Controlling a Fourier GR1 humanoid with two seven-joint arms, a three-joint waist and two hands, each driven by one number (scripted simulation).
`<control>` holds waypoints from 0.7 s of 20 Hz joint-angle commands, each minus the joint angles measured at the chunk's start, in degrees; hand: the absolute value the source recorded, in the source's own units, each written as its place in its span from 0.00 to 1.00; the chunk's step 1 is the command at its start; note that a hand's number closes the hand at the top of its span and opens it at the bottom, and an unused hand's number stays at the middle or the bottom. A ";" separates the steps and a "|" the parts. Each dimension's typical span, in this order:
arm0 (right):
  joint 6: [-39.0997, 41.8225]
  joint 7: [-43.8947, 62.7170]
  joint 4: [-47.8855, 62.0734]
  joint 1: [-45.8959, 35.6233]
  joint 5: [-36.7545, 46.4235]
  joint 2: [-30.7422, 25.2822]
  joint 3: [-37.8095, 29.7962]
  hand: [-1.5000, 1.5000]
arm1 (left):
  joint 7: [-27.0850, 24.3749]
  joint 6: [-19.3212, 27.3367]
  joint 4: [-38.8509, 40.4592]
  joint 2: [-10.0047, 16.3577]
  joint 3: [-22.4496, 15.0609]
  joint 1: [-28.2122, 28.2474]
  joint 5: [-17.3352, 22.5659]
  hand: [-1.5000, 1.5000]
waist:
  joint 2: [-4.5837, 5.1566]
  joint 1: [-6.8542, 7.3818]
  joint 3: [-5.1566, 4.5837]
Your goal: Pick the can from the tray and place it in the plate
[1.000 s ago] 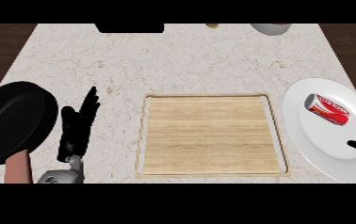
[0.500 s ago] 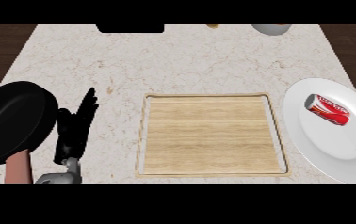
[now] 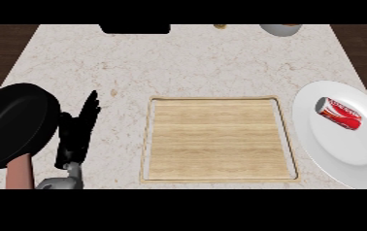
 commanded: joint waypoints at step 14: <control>-1.99 -3.95 9.86 0.42 -3.37 -6.30 -2.47 0.00 | 1.64 -1.58 0.59 0.57 0.47 -2.32 0.43 0.50 | 0.18 0.50 0.22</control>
